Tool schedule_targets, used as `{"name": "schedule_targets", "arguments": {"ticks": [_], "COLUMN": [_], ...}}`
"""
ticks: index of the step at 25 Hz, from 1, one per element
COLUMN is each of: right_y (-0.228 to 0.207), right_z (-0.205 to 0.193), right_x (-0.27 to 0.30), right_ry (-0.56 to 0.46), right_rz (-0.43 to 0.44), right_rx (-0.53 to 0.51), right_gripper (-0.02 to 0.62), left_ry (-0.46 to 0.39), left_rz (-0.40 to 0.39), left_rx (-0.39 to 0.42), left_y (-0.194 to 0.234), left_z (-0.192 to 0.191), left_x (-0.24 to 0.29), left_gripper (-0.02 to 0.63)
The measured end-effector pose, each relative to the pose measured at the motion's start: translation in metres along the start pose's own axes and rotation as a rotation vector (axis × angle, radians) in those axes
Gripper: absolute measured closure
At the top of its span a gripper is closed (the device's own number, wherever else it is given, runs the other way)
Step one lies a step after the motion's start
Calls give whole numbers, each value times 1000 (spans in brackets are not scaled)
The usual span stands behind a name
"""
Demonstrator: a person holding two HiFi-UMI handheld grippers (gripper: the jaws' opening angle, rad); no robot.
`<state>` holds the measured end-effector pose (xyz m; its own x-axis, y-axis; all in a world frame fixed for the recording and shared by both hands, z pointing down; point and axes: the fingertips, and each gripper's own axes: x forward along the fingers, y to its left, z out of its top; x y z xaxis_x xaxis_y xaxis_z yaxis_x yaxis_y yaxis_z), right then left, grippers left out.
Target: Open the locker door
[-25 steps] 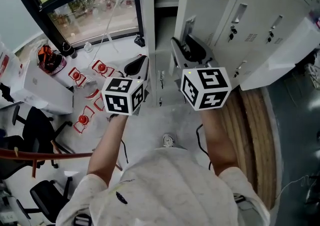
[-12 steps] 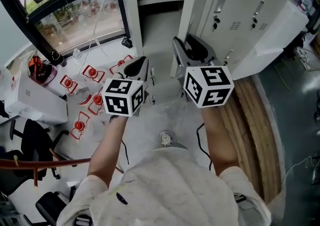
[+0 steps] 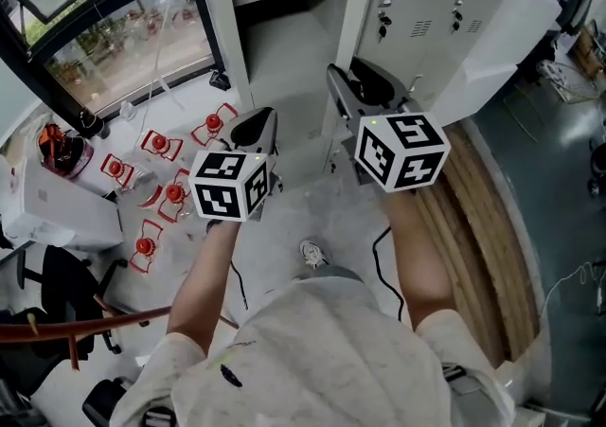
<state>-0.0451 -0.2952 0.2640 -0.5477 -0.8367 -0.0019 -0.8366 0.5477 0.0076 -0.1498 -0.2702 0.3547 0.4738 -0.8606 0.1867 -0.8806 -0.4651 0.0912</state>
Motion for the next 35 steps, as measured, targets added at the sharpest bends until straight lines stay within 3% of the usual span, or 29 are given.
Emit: {"name": "schedule_targets", "arguments": {"ticks": [16, 35], "right_y": [-36, -102], "right_z": [0, -1], "right_x": [-32, -70], "right_ry": [-11, -17], "right_rz": [-101, -163], "right_rx": [-8, -8], "right_gripper": [466, 506], "left_ry": [3, 16], "left_rz": [-135, -173], "left_rx": [34, 44], "left_y": [-39, -95], "left_z": [10, 12], "left_x": [26, 68], "left_gripper": [600, 600]}}
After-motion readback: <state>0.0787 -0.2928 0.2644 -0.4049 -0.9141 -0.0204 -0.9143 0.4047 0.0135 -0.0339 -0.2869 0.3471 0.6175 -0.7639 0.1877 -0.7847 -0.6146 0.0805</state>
